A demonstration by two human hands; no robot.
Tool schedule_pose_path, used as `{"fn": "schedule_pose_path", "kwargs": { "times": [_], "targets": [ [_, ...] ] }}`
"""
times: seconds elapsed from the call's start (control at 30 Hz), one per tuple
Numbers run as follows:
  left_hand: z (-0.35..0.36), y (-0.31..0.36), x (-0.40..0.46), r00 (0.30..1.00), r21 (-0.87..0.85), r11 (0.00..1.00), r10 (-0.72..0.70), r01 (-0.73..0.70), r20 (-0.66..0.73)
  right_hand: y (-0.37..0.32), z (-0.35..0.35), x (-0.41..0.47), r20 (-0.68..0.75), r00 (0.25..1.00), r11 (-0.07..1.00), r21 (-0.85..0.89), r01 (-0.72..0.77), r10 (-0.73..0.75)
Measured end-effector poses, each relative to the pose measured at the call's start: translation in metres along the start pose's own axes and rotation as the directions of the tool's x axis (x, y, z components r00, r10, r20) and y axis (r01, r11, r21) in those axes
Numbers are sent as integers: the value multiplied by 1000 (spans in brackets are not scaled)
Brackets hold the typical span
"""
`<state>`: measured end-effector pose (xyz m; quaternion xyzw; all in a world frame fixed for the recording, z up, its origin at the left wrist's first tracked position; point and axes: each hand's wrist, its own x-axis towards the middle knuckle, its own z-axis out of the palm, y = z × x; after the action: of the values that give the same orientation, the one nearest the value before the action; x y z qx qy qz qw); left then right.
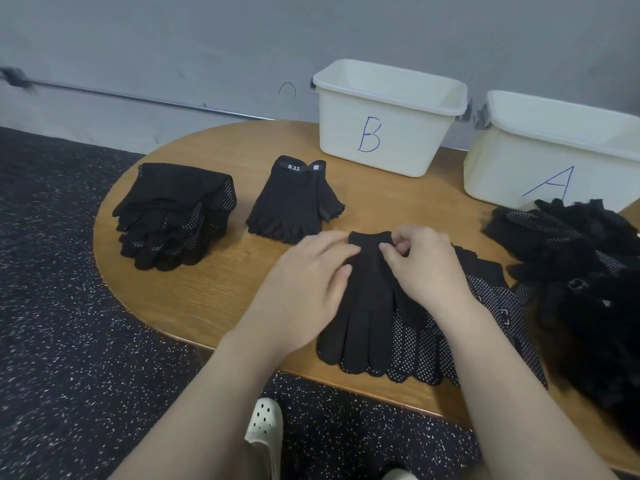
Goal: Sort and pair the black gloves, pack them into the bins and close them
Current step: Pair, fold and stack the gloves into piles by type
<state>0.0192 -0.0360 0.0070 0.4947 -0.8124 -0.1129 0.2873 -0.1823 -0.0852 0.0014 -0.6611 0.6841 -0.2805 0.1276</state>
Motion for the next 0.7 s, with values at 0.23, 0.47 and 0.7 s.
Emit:
{"fn": "schedule_pose_path", "kwargs": {
  "times": [0.23,0.47,0.7],
  "targets": [
    [31,0,7,958,47,995,74,-91,279,0,-7,-4,12,999,999,4,40,-40],
    [32,-8,5,909,118,986,61,-120,412,5,-19,-15,104,988,994,-7,112,-110],
    [31,-9,4,907,88,990,66,-112,415,2,-27,-37,-38,952,952,-33,304,-305]
  ]
}}
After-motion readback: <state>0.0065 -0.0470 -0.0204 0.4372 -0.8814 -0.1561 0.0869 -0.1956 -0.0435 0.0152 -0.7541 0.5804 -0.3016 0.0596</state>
